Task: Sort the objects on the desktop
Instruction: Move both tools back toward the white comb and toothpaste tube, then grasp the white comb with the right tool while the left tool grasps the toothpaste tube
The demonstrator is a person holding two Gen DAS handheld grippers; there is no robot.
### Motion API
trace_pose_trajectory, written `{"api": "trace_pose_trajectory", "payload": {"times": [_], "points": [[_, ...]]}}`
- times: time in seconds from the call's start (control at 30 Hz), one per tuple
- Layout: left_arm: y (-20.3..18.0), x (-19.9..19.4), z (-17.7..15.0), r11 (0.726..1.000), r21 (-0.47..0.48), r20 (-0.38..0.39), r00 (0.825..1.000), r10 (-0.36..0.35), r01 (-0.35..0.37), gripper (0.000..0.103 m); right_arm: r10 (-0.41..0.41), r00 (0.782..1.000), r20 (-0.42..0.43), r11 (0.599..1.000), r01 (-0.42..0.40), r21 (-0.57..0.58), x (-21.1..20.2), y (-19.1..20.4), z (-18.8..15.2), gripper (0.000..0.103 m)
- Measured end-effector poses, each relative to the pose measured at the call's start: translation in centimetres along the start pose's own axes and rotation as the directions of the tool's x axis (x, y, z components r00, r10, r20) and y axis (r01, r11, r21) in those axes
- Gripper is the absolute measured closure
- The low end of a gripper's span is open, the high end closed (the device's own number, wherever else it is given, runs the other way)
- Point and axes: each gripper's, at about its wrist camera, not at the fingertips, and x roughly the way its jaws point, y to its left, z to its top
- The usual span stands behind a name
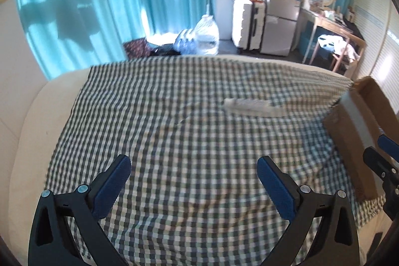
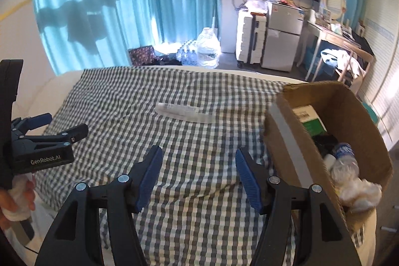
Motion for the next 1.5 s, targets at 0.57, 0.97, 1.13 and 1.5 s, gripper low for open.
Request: {"api": "trace_pose_trajectory", "payload": {"times": [0.57, 0.97, 1.13, 1.5], "points": [[2.9, 12.6, 0.2, 0.996, -0.086, -0.164, 0.986, -0.025, 0.011, 0.0, -0.119, 0.977, -0.179, 0.925, 0.044, -0.376, 24.3, 4.6, 3.1, 0.047], [3.7, 13.9, -0.7, 0.998, -0.068, -0.187, 0.982, -0.013, 0.0, 0.0, -0.118, 0.948, -0.296, 0.943, 0.014, -0.331, 23.1, 4.8, -0.2, 0.077], [3.3, 12.5, -0.6, 0.999, -0.046, -0.171, 0.985, -0.008, 0.001, 0.0, 0.023, 0.933, -0.359, 0.991, -0.068, -0.114, 17.7, 2.8, -3.5, 0.093], [-2.0, 12.1, 0.4, 0.995, 0.08, -0.111, 0.993, -0.045, 0.054, 0.0, 0.245, 0.904, -0.349, 0.956, -0.166, 0.242, 15.5, -3.4, -5.9, 0.098]]}}
